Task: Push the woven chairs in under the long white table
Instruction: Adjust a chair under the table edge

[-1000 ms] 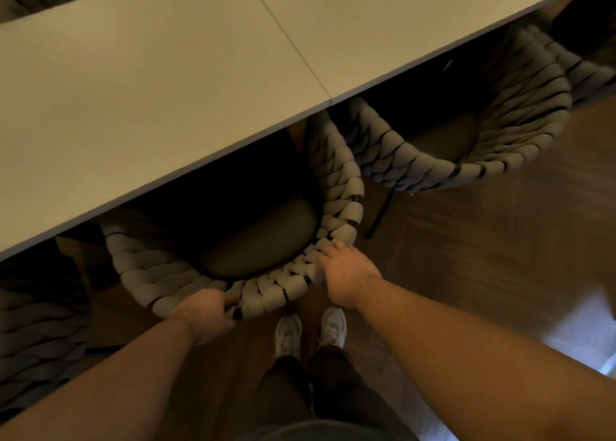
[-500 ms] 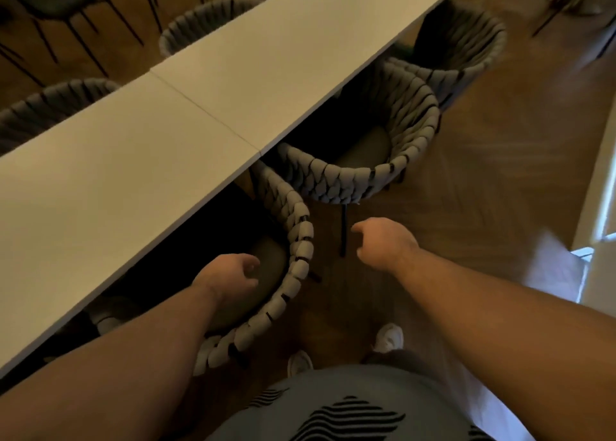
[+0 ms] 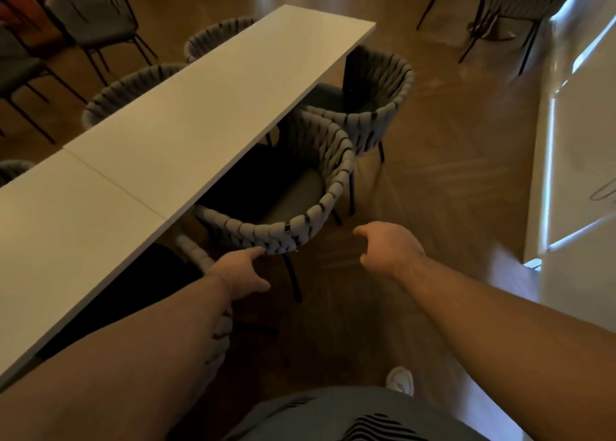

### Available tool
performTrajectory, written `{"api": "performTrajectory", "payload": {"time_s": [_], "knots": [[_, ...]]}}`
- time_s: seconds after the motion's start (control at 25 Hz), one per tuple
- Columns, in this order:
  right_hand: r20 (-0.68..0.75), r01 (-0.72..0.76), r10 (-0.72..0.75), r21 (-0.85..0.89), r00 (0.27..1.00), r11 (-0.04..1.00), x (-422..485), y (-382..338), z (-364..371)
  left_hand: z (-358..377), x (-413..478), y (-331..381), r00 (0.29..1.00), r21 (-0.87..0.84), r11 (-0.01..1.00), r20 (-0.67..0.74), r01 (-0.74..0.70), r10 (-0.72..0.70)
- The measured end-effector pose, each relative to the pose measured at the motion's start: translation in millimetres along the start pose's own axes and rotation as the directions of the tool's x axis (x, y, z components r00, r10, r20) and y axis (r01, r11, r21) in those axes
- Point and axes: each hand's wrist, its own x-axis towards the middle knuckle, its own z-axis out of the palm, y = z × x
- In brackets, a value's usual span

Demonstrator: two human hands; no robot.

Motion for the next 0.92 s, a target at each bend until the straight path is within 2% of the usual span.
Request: {"api": "performTrajectory", "payload": {"time_s": [0.16, 0.28, 0.52, 0.68, 0.8, 0.92], "knots": [[0.022, 0.071, -0.069, -0.109, 0.997, 0.992, 28.9, 75.4, -40.3, 7.3, 33.9, 85.9, 0.997, -0.103, 0.994, 0.070, 0.041, -0.034], [0.075, 0.126, -0.116, -0.151, 0.990, 0.980, 62.1, 102.3, -56.8, 3.2, 48.2, 117.9, 0.996, -0.120, 0.991, 0.075, 0.055, -0.046], [0.143, 0.250, -0.224, -0.201, 0.964, 0.947, 160.5, 94.5, -53.0, -14.7, 113.4, 107.3, 0.988, -0.193, 0.969, 0.049, 0.151, -0.144], [0.208, 0.291, -0.245, -0.227, 0.947, 0.930, 231.0, 79.4, -42.9, -28.2, 166.3, 100.0, 0.984, -0.164, 0.973, 0.104, 0.160, -0.144], [0.269, 0.280, -0.226, -0.181, 0.936, 0.943, 278.0, 79.4, -43.2, -38.0, 196.7, 103.6, 0.972, -0.146, 0.975, 0.189, 0.169, -0.141], [0.330, 0.319, -0.236, -0.227, 0.914, 0.920, 323.1, 88.1, -39.8, -40.7, 224.5, 107.4, 0.956, -0.167, 0.966, 0.251, 0.198, -0.153]]}}
